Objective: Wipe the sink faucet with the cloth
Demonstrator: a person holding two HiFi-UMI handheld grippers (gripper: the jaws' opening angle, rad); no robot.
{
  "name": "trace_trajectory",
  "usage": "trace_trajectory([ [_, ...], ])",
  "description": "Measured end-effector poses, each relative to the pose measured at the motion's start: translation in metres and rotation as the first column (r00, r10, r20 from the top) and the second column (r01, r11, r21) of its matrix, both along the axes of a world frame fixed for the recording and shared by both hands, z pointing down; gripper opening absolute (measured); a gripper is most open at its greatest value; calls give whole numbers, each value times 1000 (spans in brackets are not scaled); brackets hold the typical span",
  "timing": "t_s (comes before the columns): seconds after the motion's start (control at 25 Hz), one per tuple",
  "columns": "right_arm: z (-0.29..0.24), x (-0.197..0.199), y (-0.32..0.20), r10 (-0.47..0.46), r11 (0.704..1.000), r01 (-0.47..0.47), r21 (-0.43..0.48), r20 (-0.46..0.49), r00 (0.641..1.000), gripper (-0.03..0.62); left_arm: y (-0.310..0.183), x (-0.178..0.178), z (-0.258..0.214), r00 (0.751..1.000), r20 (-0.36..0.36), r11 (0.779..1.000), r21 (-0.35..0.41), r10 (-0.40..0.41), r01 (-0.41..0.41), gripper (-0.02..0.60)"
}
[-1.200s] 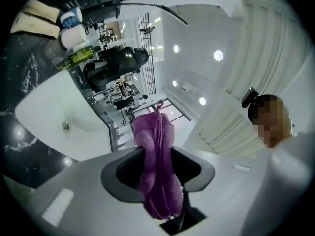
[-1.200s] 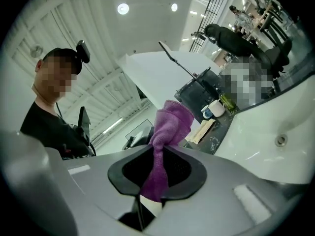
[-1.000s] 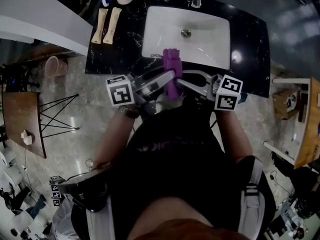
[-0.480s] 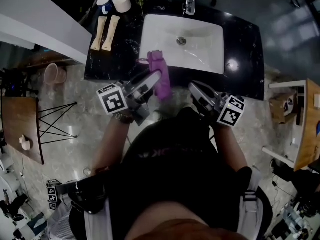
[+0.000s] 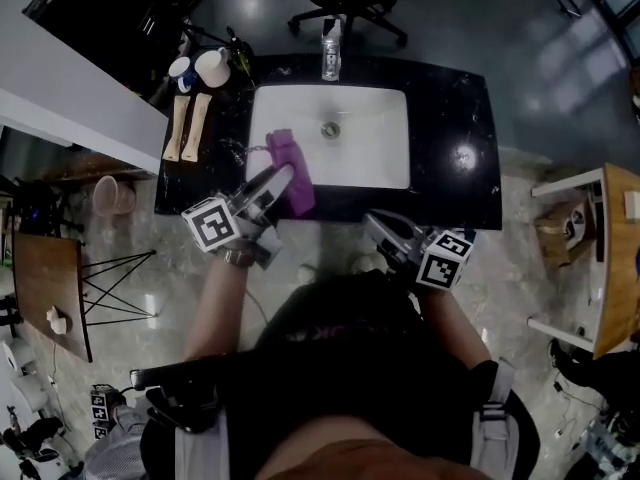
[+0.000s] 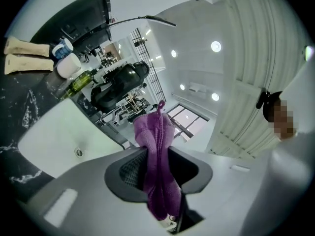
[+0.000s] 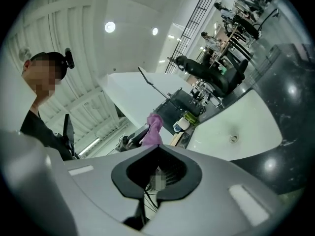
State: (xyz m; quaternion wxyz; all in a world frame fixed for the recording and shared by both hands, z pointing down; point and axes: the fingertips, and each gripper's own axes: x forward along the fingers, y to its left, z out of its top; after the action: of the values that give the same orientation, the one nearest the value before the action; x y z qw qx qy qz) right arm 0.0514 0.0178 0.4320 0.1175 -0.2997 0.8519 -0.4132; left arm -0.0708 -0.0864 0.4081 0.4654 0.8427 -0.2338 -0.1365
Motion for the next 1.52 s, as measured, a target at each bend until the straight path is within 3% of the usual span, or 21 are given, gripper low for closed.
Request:
trace_trajectory([
  [0.28, 4, 73, 0, 27, 1000, -27, -7, 63, 998, 11, -50, 31, -27, 999, 35, 997, 62, -41, 39, 121],
  [0.56, 5, 120, 2, 153, 988, -152, -18, 80, 985, 11, -122, 32, -46, 992, 107, 993, 104, -66, 55, 121],
  [0.72, 6, 133, -3, 235, 972, -233, -26, 80, 969, 11, -181, 31, -48, 991, 113, 997, 44, -75, 71, 121],
  [0.92, 2, 140, -19, 373, 928, -371, -40, 83, 924, 11, -266, 36, -36, 996, 71, 998, 6, -55, 55, 121],
  [1.12, 2, 146, -24, 493, 870, -492, -31, -4, 870, 11, -334, 55, -12, 1000, 8, 997, -81, -15, 15, 121],
  [1.32, 19, 146, -24, 589, 803, -583, -127, 20, 808, 11, -384, 72, 17, 997, 62, 994, -107, 41, -34, 121],
  [1.52, 25, 140, -27, 623, 773, -619, -141, -16, 782, 11, -395, 89, 57, 988, 125, 987, -140, 95, -78, 121],
])
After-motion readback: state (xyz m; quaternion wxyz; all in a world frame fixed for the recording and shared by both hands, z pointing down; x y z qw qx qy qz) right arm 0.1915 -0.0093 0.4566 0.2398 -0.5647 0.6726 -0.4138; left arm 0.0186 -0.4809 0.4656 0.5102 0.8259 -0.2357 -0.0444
